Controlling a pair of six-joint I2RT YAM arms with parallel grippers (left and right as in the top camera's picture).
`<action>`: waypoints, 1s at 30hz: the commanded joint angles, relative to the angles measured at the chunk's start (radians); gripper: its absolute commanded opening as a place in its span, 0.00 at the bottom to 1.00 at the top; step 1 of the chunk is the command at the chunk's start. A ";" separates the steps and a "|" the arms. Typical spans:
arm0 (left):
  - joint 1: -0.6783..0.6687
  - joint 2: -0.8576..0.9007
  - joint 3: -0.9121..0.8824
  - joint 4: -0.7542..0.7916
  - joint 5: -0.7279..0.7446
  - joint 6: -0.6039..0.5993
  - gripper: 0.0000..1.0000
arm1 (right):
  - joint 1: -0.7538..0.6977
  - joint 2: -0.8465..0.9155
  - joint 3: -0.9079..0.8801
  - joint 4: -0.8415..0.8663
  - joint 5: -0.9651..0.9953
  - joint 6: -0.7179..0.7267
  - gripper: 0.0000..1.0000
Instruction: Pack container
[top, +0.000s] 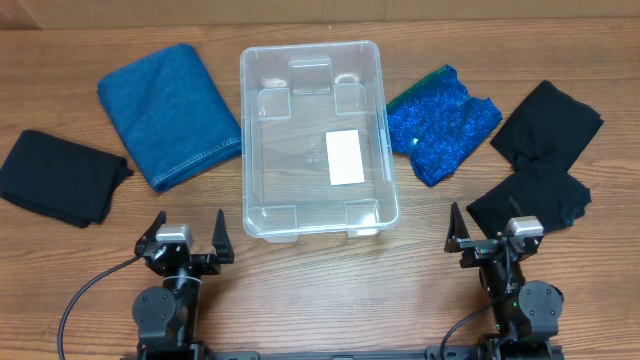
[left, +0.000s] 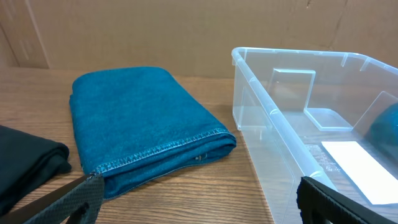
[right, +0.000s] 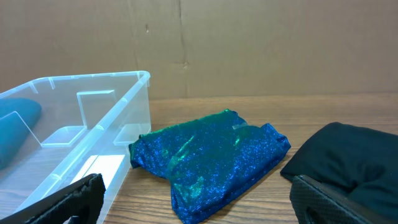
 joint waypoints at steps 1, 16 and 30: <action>-0.006 0.000 -0.002 -0.003 -0.007 0.012 1.00 | -0.002 -0.007 -0.003 0.006 0.002 -0.004 1.00; -0.006 0.000 -0.002 -0.002 -0.007 0.012 1.00 | -0.002 -0.007 -0.003 0.006 0.002 -0.004 1.00; -0.006 0.000 -0.002 -0.001 -0.111 0.161 1.00 | -0.002 -0.007 -0.003 0.006 0.002 -0.004 1.00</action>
